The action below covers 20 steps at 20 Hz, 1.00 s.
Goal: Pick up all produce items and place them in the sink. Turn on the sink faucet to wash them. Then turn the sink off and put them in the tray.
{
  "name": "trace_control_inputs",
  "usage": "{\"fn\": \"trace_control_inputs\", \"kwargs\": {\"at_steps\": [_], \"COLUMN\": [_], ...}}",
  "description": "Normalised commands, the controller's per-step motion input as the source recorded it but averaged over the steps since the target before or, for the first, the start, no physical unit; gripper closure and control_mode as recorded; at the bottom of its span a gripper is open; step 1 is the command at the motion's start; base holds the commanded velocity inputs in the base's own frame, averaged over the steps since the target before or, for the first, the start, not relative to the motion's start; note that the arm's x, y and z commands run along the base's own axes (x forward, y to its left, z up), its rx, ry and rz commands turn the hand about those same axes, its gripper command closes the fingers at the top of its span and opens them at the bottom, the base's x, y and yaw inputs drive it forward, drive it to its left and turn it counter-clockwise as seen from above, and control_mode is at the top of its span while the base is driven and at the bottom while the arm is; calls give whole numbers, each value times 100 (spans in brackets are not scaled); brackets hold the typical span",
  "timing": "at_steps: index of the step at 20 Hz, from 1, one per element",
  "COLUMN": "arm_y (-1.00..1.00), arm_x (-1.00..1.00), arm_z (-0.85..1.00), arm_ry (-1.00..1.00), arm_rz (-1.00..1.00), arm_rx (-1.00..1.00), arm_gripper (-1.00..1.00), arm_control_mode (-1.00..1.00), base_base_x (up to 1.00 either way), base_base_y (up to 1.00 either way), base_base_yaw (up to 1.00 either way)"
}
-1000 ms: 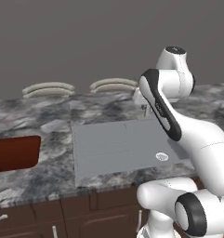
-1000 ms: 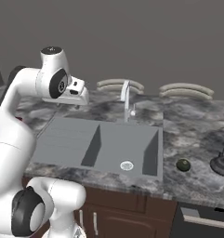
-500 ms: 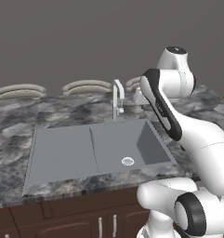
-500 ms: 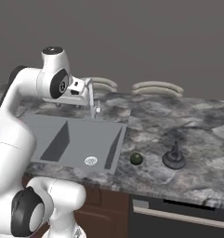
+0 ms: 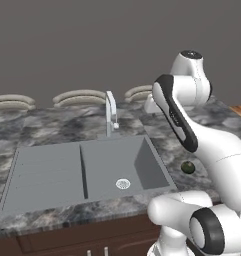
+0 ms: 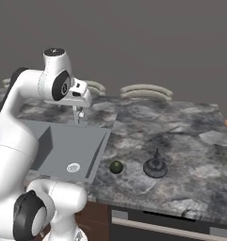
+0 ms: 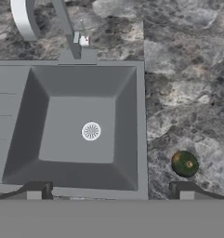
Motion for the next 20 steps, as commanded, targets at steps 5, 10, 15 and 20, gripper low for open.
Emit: {"fn": "trace_control_inputs", "kwargs": {"at_steps": [5, 10, 15, 20], "arm_y": [0, 0, 0, 0], "arm_x": [0, 0, 0, 0], "arm_z": [0, 0, 0, 0], "arm_ry": [0, 0, 0, 0], "arm_rz": [0, 0, 0, 0], "arm_rx": [0, 0, 0, 0], "arm_gripper": [-100, -100, -100, -100], "arm_control_mode": [100, 100, 100, 100], "base_base_x": [66, 27, 1, 0], "base_base_y": [-29, -20, -6, -2], "base_base_yaw": [0, 0, 0, 0]}}
